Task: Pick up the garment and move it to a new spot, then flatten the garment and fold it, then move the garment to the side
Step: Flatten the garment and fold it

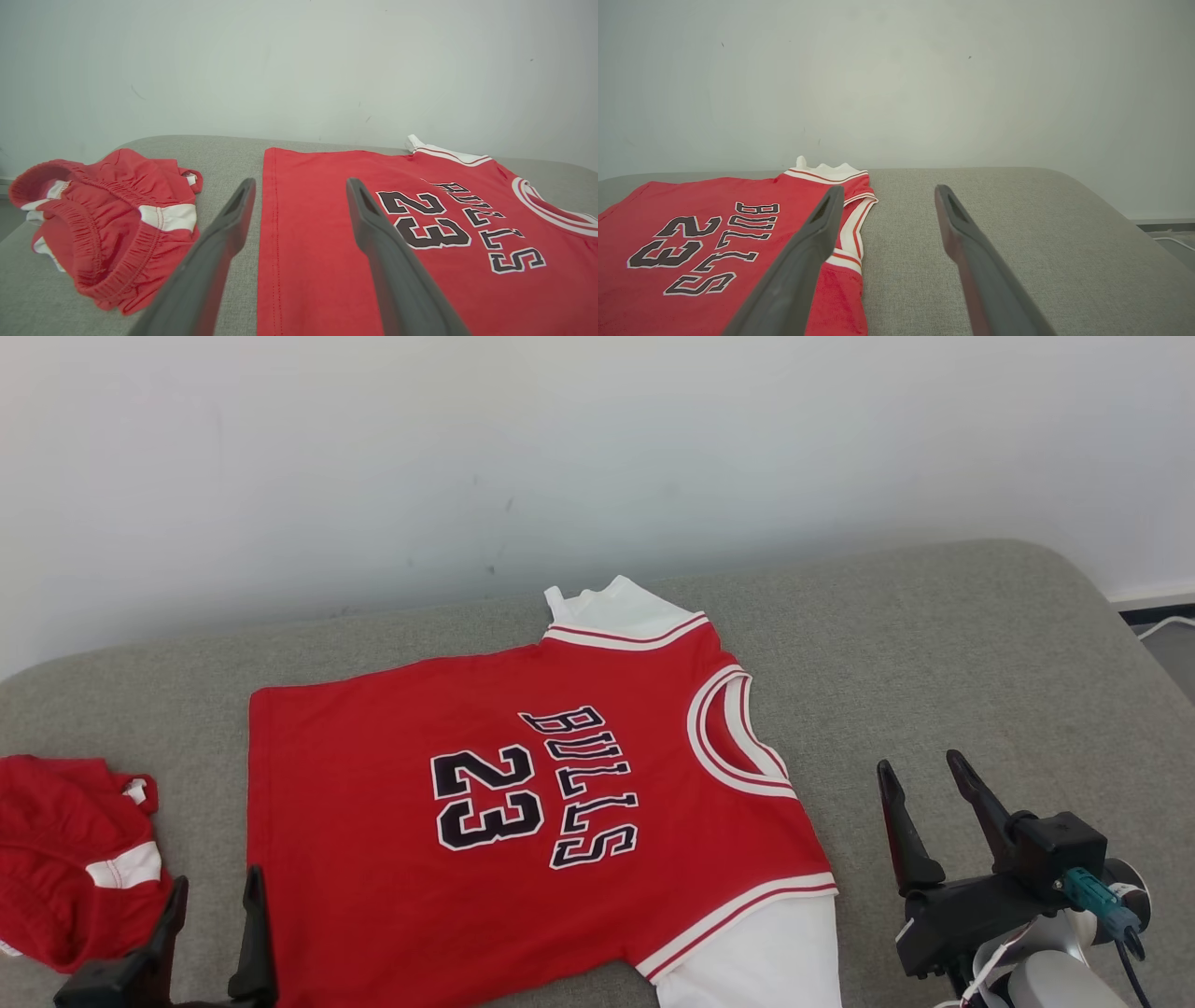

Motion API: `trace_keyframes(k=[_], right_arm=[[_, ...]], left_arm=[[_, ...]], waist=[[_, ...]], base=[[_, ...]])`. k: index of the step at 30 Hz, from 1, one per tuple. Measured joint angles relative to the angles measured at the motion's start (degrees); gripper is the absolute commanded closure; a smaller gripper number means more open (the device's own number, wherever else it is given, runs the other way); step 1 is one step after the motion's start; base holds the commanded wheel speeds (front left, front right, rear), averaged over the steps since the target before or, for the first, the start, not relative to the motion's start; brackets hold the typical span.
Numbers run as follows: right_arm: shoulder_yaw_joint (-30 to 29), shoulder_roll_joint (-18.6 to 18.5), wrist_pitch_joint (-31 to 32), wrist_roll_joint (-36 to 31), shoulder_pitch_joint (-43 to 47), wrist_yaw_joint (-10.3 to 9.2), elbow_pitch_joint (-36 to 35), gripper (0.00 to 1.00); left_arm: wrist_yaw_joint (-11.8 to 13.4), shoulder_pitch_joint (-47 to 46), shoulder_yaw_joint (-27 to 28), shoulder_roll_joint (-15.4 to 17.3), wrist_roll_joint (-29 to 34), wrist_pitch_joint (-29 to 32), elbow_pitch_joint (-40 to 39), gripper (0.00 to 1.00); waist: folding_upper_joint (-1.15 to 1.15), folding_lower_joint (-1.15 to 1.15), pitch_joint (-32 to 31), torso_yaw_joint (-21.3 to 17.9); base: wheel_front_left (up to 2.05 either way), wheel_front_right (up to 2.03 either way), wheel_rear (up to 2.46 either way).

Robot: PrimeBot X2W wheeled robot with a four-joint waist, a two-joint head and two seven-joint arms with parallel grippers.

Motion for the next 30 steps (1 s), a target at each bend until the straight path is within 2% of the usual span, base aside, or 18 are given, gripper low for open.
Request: trace_keyframes(k=[13,24,30], right_arm=[[-1.58,0.8,0.0,-2.03,1.3,0.09,0.16,0.0],[-3.71,0.85,0.0,-3.11,4.22,0.15,-0.94,0.0],[-3.89,1.04,0.0,-3.36,5.09,0.9,-1.27,0.0]], left_arm=[[0.0,0.69,-0.11,-0.53,2.14,0.0,-0.62,0.0],[-0.07,0.67,-0.81,-0.42,3.27,0.0,-0.6,0.0],[-0.24,0.82,-1.33,-0.43,3.66,0.0,-0.74,0.0]], waist=[[0.0,0.0,0.0,0.27],[0.0,0.0,-0.02,3.39],[0.0,0.0,-0.21,4.7]], base=[[0.0,0.0,0.0],[0.0,0.0,0.0],[0.0,0.0,0.0]])
